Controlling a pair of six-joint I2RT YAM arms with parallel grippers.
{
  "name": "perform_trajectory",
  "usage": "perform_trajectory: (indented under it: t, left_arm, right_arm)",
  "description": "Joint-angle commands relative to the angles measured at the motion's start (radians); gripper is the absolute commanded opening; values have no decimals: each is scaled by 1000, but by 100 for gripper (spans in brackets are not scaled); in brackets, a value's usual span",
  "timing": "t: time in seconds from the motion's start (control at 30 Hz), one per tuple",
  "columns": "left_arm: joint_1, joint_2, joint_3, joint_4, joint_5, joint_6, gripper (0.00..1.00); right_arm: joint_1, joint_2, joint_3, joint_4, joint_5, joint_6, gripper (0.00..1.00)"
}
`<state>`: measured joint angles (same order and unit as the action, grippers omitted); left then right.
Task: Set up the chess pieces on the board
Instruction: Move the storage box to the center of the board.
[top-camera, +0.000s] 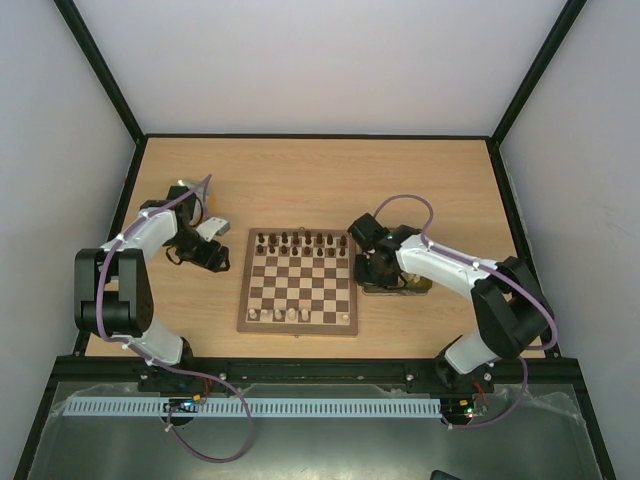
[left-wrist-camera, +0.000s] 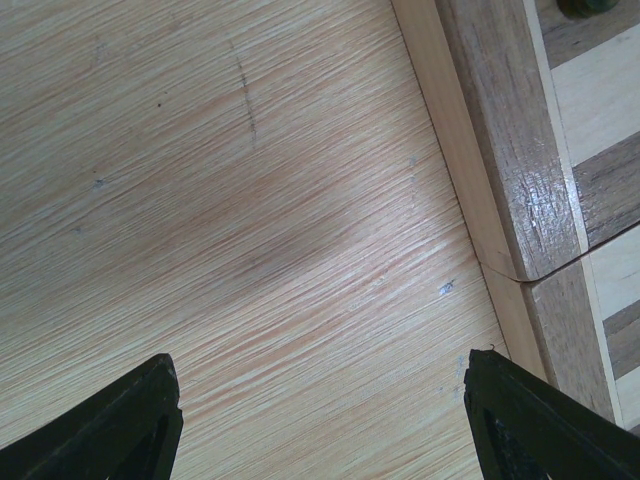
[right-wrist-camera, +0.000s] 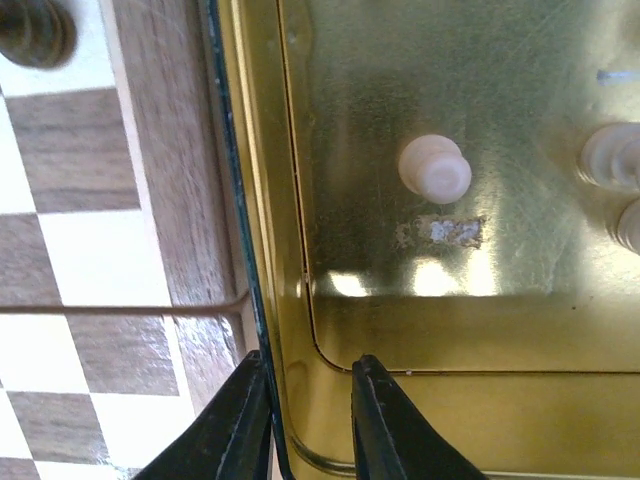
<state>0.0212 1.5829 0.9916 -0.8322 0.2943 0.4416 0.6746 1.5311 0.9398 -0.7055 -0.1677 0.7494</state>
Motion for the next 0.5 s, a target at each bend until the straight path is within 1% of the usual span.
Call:
perform_trajectory:
  t: [0.0,0.47]
  left_arm:
    - [5,-27,-1,-14,2,2,77]
    - [5,-37,-7,-16,0,10,77]
  right_arm:
    - [11,-53,-57,-17,-2,27,20]
    - [41,-176,-175,-34,-18,97,20]
